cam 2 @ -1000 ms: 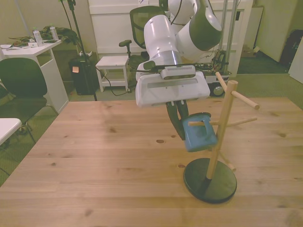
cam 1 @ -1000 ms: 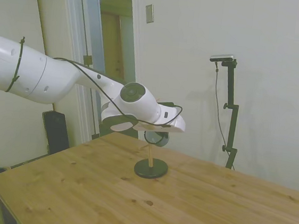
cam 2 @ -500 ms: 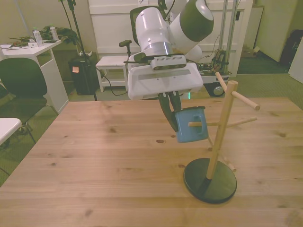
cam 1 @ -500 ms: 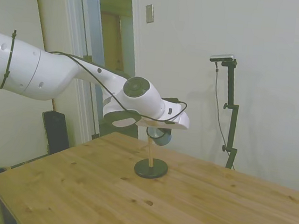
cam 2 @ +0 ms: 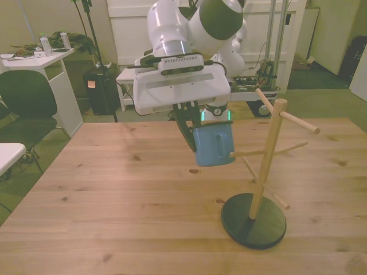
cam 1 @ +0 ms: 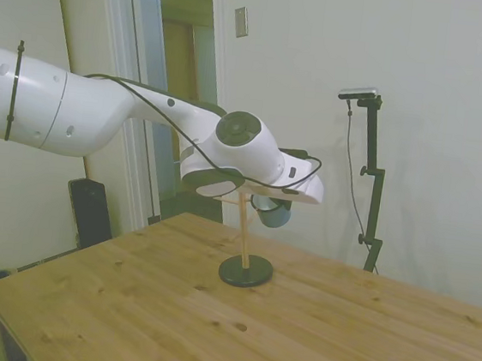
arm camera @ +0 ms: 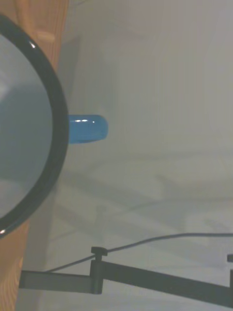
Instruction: Unload the mug
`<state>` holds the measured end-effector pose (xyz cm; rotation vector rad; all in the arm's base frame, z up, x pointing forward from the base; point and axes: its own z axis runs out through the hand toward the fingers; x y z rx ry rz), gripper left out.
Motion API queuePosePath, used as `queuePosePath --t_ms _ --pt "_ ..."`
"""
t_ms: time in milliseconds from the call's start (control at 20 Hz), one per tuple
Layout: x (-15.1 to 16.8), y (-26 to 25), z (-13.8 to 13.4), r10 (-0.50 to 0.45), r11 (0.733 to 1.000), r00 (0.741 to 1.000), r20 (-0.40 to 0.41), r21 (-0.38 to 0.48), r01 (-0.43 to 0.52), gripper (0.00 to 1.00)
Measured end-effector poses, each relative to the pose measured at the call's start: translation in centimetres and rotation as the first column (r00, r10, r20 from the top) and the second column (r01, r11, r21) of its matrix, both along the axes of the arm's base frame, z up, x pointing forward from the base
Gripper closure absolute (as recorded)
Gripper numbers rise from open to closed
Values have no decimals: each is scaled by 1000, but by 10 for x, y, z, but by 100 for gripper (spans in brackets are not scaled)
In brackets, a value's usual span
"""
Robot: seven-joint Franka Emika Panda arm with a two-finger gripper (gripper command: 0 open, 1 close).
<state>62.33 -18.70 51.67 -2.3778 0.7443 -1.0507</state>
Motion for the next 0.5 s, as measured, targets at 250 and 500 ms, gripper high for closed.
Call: queuePosePath --t_ms 250,500 --pt "-6 -22 1 -22 1000 1000 -13 15 22 100" --pt "-28 -30 -15 -26 1000 998 -49 14 26 100"
